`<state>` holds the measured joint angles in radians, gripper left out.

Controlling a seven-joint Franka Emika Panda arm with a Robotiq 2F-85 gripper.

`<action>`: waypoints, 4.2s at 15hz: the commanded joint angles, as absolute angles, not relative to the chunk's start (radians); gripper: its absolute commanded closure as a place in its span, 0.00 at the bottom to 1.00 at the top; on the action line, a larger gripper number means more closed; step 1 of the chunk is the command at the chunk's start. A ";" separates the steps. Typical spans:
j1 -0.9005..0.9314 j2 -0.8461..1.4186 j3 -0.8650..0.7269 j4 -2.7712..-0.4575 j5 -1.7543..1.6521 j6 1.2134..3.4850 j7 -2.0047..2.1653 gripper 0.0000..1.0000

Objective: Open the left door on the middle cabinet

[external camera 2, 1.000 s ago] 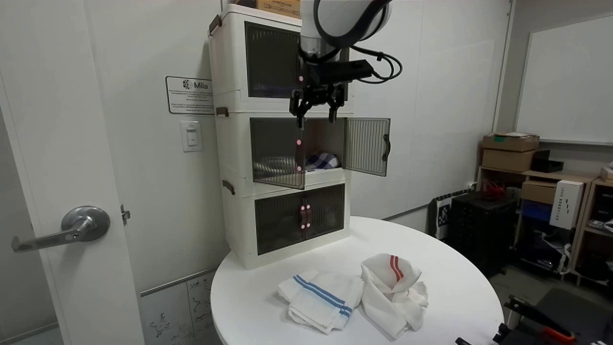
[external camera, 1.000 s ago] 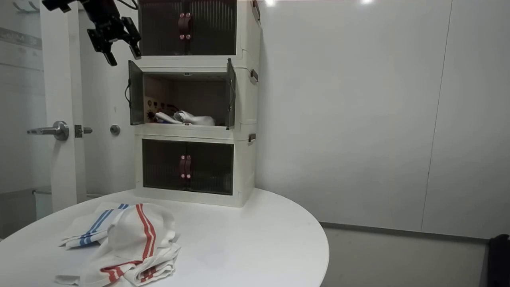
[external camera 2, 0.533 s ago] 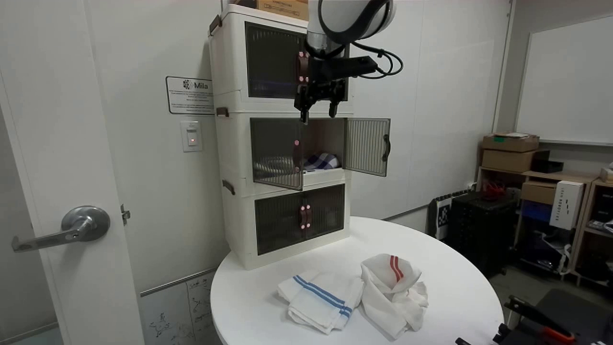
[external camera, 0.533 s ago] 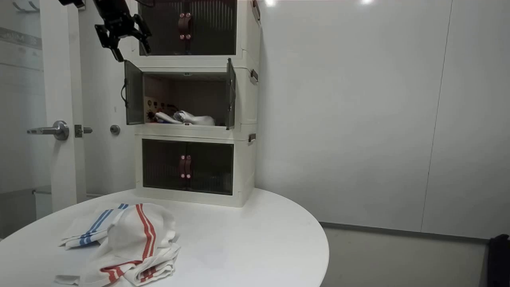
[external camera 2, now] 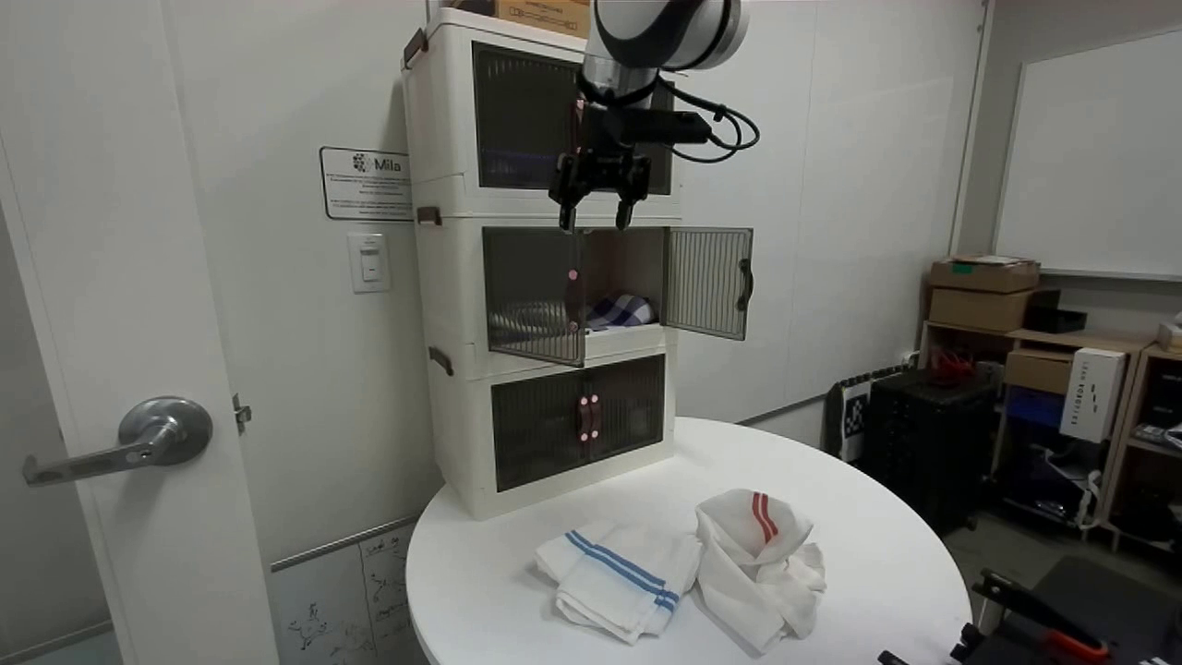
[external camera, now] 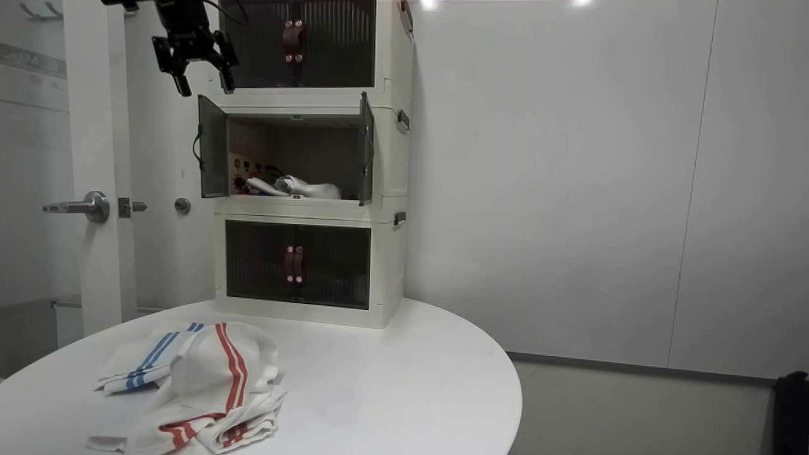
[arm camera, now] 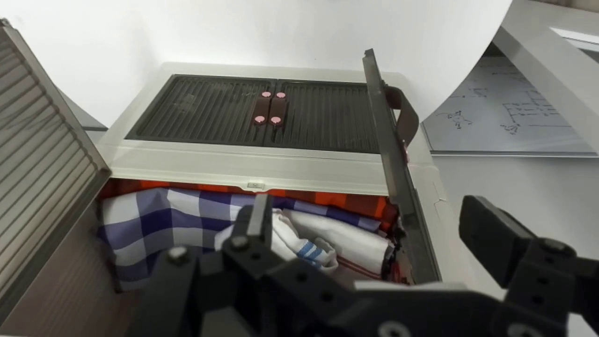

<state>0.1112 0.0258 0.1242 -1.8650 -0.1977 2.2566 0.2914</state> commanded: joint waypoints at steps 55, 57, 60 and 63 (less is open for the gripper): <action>0.035 -0.063 0.030 -1.698 -0.127 1.837 0.444 0.00; 0.018 -0.090 0.018 -1.779 -0.134 1.865 0.425 0.00; 0.009 -0.135 0.022 -1.914 -0.148 1.925 0.429 0.00; 0.014 -0.178 0.037 -2.052 -0.170 2.038 0.422 0.00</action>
<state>0.0108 -0.0978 0.0226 -1.8969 -0.1427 1.9331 0.4341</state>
